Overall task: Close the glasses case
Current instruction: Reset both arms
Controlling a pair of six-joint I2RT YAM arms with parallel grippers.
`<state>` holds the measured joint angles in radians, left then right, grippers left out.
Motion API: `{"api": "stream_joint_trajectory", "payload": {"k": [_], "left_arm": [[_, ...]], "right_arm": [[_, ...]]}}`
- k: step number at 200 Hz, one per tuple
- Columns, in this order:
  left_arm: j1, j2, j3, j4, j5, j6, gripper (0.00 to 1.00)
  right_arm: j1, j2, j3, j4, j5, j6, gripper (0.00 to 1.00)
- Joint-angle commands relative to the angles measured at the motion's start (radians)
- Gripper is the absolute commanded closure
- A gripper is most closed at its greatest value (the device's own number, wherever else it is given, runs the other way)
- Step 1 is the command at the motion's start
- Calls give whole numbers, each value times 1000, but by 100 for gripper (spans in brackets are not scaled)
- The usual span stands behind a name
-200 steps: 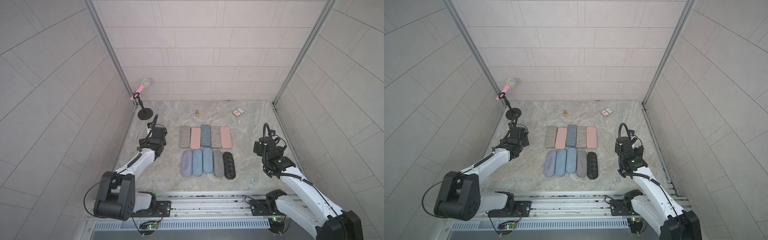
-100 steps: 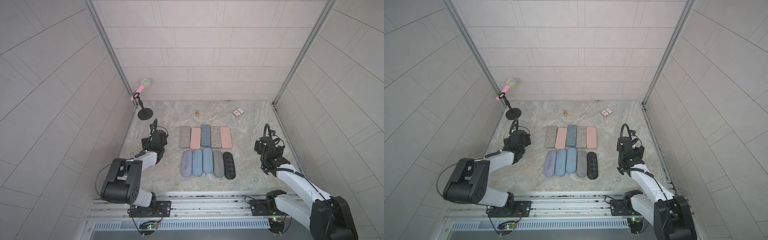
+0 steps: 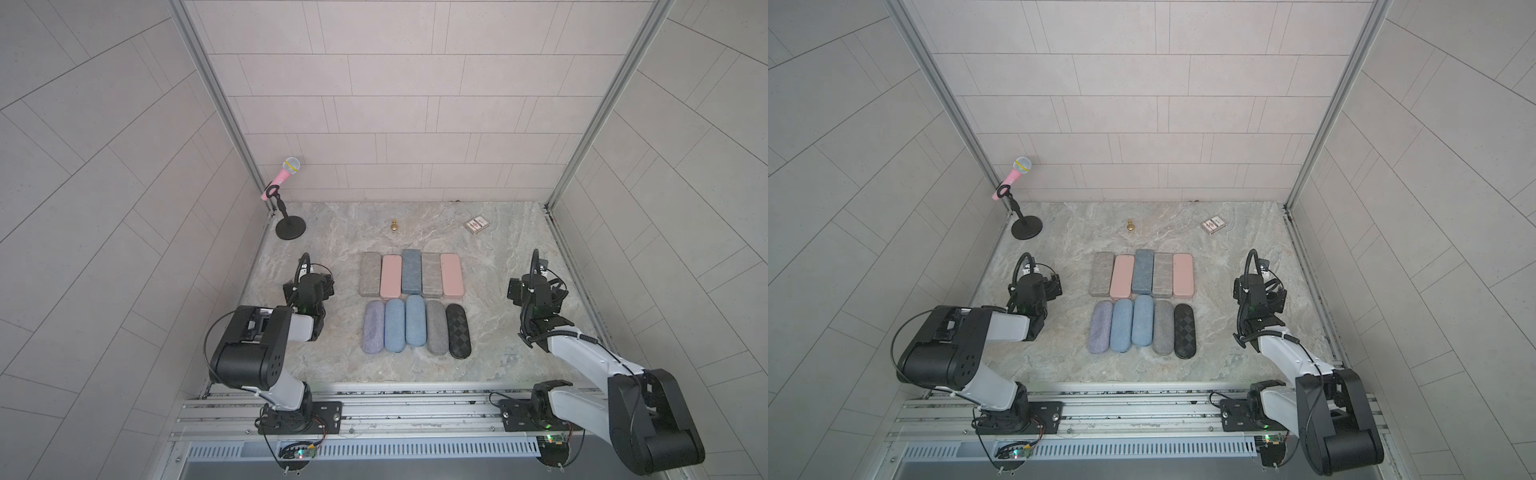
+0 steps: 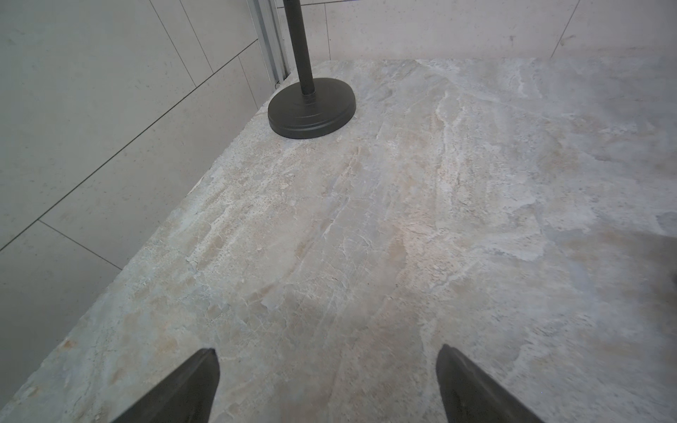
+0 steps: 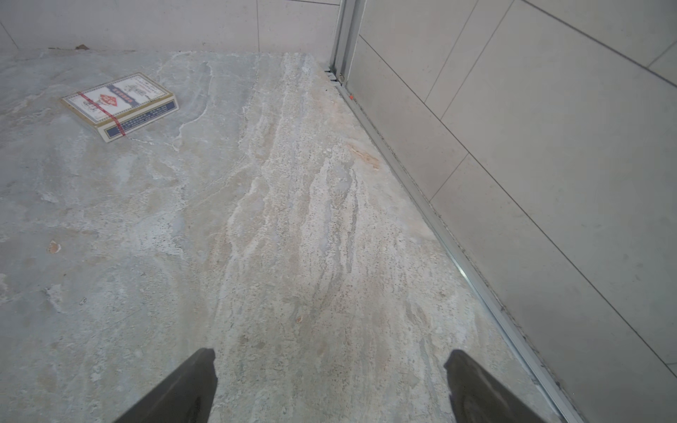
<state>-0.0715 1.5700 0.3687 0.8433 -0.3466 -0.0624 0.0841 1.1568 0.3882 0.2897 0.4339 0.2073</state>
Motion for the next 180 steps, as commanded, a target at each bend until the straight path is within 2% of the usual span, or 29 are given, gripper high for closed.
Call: {"api": "stream_joint_trajectory", "payload": {"k": [1,98,123,180], "left_arm": [[6,10,-9,145,16,26,0],[6,9,12,100,-3,20,0],[6,9,12,100,-4,20,0],[4,8,14,96,-5,21,0]], "right_arm": [[-2,53,-7,132,-48,-57,0],[-55,217,2,405,-223,-99,0],[-58,259,-45,536,-207,-103,0],[-61,301,-57,598,-183,-87,0]]}}
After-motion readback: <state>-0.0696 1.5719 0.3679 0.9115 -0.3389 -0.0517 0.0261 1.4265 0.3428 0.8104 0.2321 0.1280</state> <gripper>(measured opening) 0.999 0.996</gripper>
